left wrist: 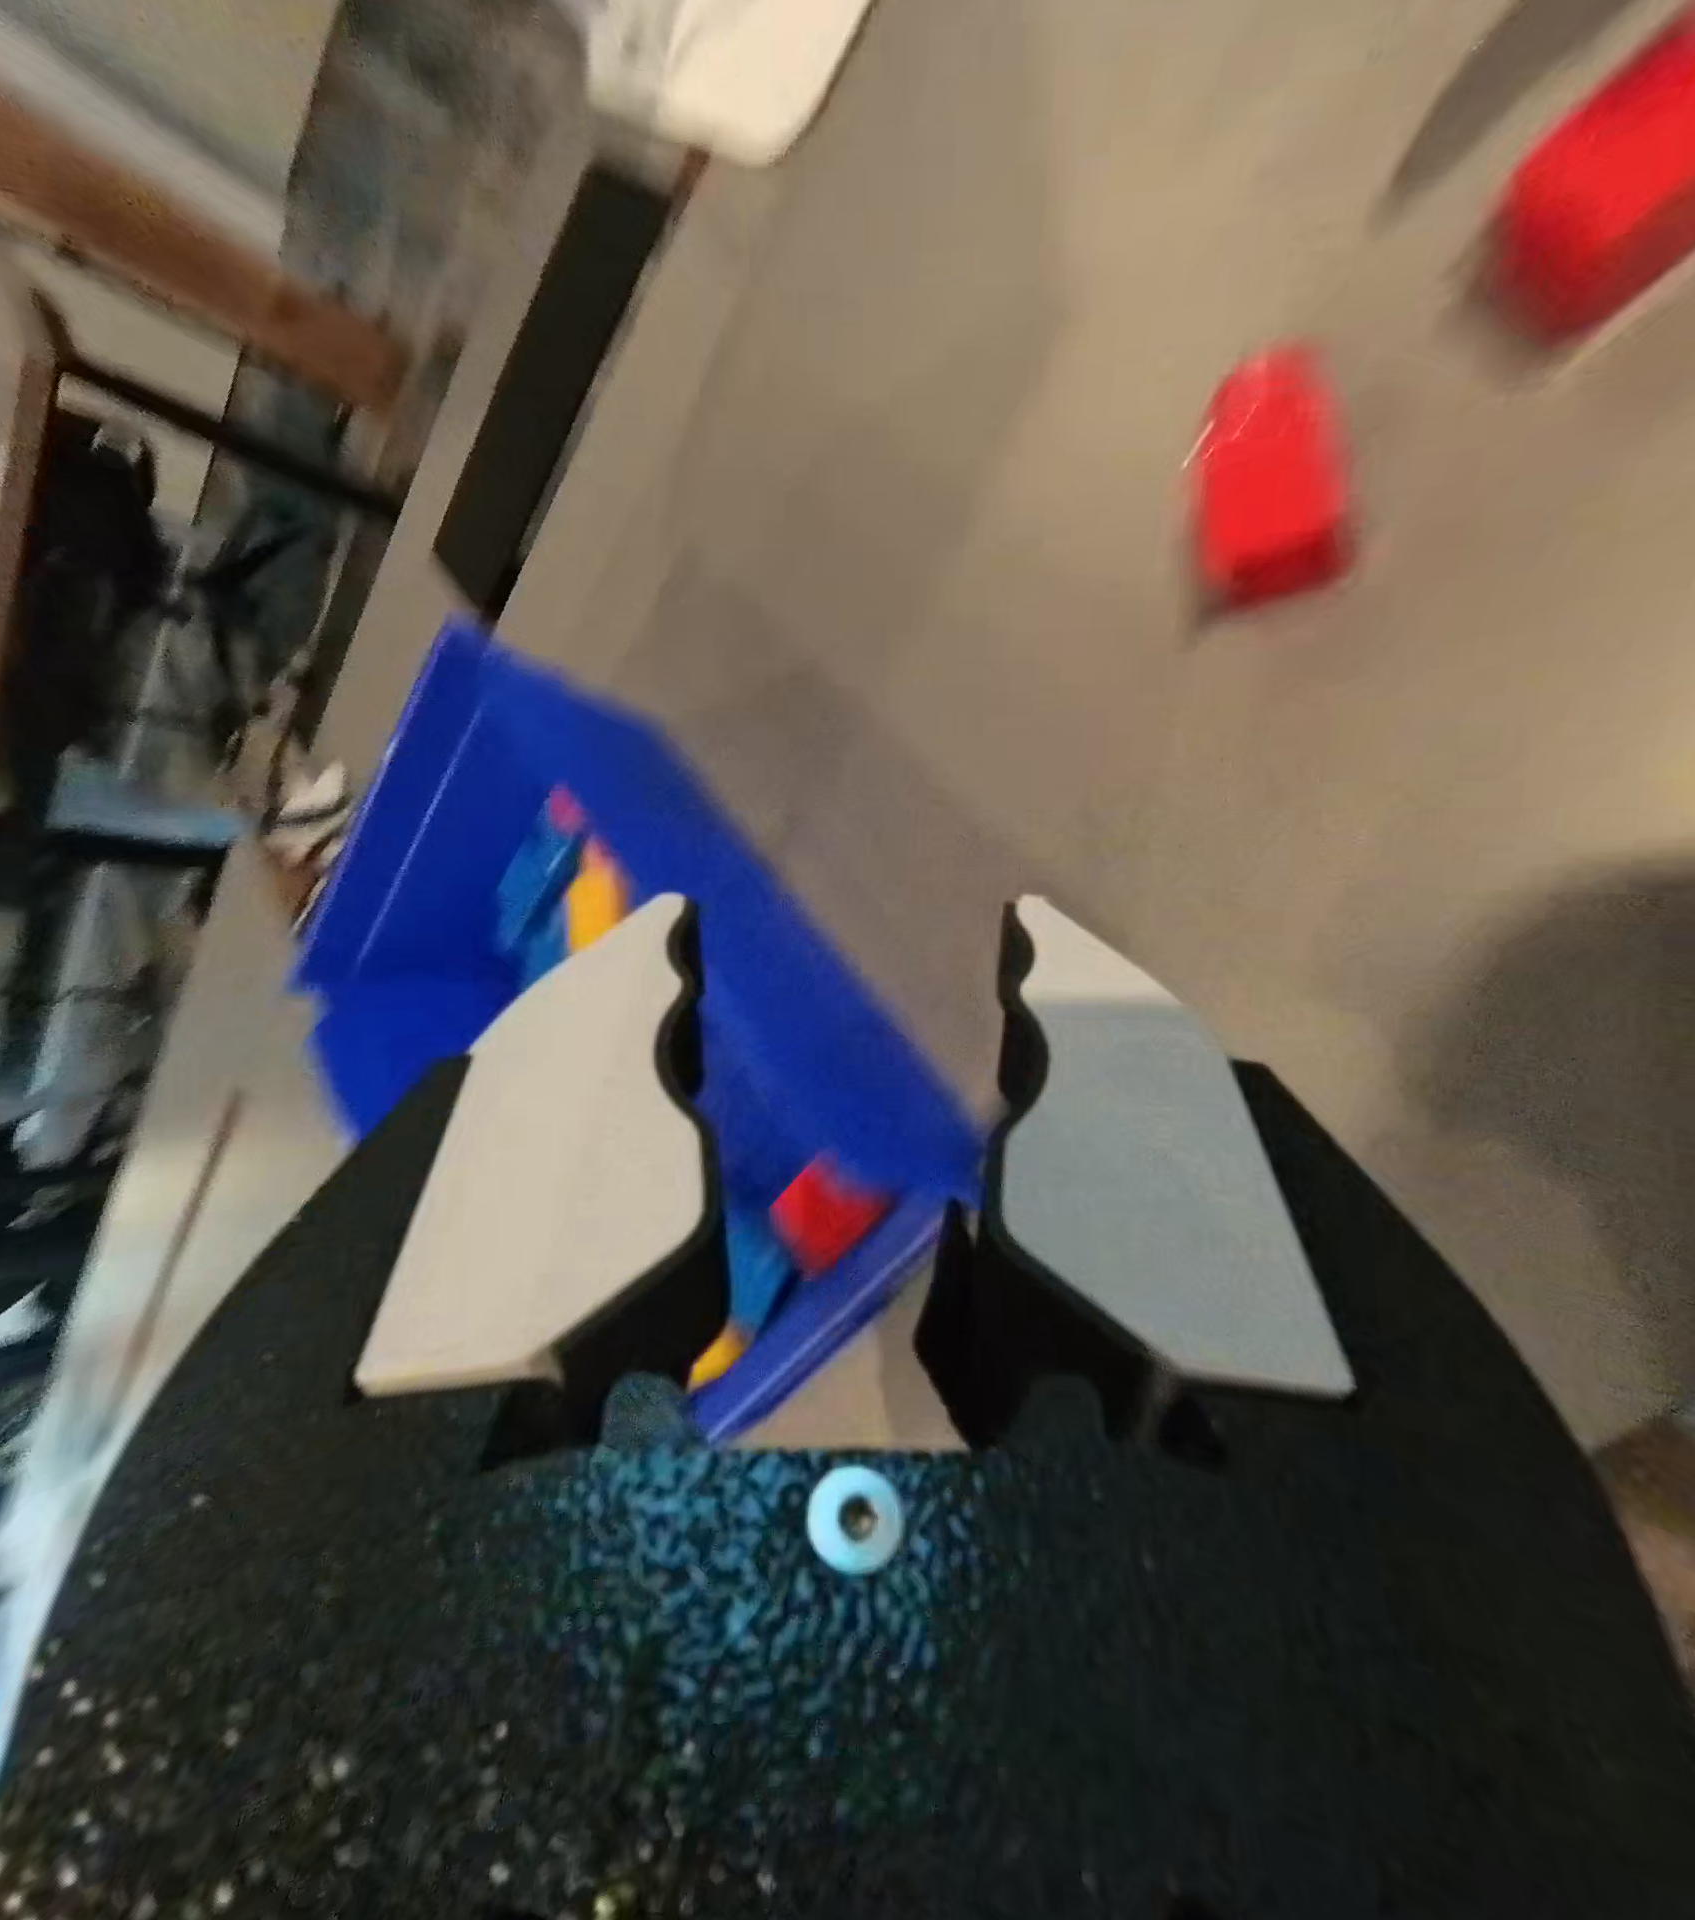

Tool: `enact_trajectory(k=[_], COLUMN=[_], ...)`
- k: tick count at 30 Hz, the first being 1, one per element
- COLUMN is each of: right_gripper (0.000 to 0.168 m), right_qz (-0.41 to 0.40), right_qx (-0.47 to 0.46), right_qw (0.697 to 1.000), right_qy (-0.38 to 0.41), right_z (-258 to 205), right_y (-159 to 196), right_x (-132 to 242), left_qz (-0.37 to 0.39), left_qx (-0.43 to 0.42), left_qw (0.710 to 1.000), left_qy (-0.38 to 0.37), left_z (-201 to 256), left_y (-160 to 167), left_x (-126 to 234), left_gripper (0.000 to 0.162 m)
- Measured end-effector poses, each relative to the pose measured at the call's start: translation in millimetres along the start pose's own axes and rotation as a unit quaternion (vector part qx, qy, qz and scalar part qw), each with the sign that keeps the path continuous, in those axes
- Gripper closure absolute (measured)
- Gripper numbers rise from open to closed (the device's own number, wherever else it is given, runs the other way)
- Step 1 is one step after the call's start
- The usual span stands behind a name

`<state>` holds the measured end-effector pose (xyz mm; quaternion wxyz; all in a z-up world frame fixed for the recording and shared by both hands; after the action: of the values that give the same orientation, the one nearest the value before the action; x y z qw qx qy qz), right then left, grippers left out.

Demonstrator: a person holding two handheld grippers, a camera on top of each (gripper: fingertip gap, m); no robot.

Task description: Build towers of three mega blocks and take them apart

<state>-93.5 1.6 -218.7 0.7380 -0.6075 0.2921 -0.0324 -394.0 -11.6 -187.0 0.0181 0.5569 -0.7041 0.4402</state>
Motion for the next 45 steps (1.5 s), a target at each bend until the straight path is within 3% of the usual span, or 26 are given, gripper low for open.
enact_trajectory(k=[1,5,8,15,21,28,31,39,45], right_gripper=[0.144,0.146,0.146,0.147,0.147,0.147,0.148,0.148,0.148], right_qz=[0.000,-0.014,-0.026,-0.051,-0.068,-0.068,-0.068,-0.064,-0.051], right_qx=[-0.002,0.004,0.012,0.010,0.015,0.006,0.006,0.009,0.009], right_qw=[1.000,1.000,1.000,0.998,0.997,0.997,0.997,0.998,0.998], right_qy=[0.001,0.005,0.013,0.025,0.025,0.027,0.025,0.022,0.025], right_z=[0,1,3,9,10,11,11,9,10], right_y=[0,5,9,20,27,28,28,26,20], right_x=[0,-1,0,3,3,3,2,1,1], left_qz=[-0.033,-0.072,-0.048,-0.079,-0.034,-0.078,-0.081,-0.078,-0.013], left_qx=[-0.012,0.054,0.117,0.102,0.116,0.088,0.074,0.072,0.077], left_qw=[0.999,0.995,0.991,0.986,0.977,0.981,0.983,0.990,0.997], left_qy=[-0.002,0.033,0.046,0.104,0.178,0.158,0.145,0.089,-0.022], left_z=[-16,-64,-85,-89,-72,-69,-72,-83,-118], left_y=[22,85,105,137,125,131,131,132,93], left_x=[6,-1,-25,-98,-129,-149,-150,-132,-86], left_gripper=[0.109,0.109,0.108,0.102,0.096,0.084,0.101,0.101,0.101])
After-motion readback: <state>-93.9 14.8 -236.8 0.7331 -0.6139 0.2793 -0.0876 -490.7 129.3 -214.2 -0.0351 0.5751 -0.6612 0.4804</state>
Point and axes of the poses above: each gripper's, where its closed fingertips meet, x back along the fingers, y out of its underside, z = x × y across the jaws, the point moved 4 cm from there along x, back along the fingers, and after that the axes turned 15 degrees about z, right-handed, at the moved point
